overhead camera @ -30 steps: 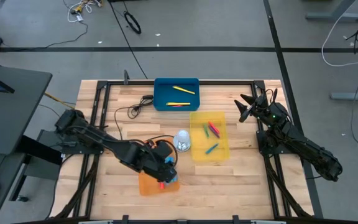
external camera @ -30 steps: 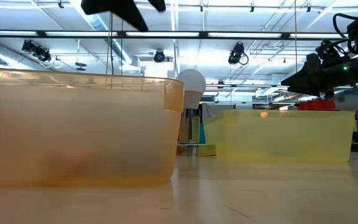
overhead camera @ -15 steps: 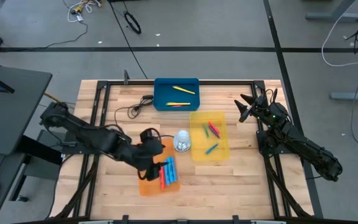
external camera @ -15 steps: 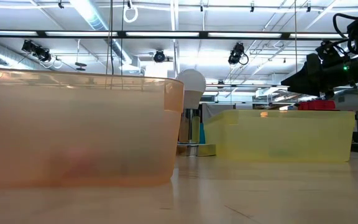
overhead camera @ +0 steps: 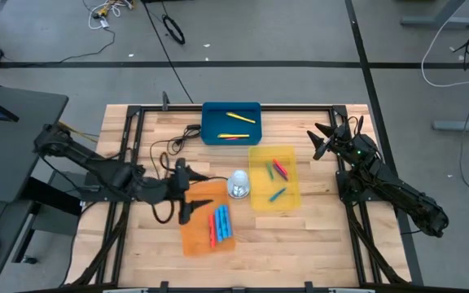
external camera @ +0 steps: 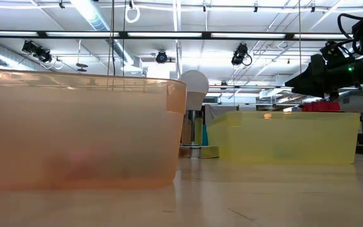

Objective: Pick & Place Markers
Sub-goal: Return to Home Position

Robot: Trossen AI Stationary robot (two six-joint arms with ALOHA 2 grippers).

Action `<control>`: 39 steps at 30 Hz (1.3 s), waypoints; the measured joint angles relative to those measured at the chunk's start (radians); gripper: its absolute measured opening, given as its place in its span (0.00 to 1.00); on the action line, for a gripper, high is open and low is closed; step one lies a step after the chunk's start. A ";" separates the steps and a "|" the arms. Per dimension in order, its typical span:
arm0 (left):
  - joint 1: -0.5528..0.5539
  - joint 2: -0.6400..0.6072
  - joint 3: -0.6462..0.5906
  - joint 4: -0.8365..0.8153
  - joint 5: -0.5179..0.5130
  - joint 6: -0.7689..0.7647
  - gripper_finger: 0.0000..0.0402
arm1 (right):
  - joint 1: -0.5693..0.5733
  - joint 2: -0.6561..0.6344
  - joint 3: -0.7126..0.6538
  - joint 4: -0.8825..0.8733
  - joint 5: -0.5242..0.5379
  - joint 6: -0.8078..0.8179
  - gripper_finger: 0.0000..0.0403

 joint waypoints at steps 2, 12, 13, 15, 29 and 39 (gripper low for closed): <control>0.008 -0.048 -0.068 0.056 -0.022 0.046 0.82 | 0.000 0.000 0.000 0.000 0.000 0.000 0.61; 0.126 -0.322 -0.335 0.084 -0.040 0.363 0.82 | 0.000 0.000 0.000 0.000 0.000 0.000 0.61; 0.142 -0.351 -0.354 0.086 -0.039 0.365 0.82 | 0.000 0.000 0.000 0.000 0.000 0.000 0.61; 0.179 -0.408 -0.391 0.084 -0.058 0.366 0.82 | 0.000 0.000 0.000 0.000 0.000 0.000 0.61; 0.303 -0.748 -0.643 0.097 0.002 0.384 0.82 | 0.000 0.000 0.000 0.000 0.000 0.000 0.61; 0.302 -0.896 -0.771 0.265 0.163 0.416 0.82 | 0.000 0.000 0.000 0.000 0.000 0.000 0.61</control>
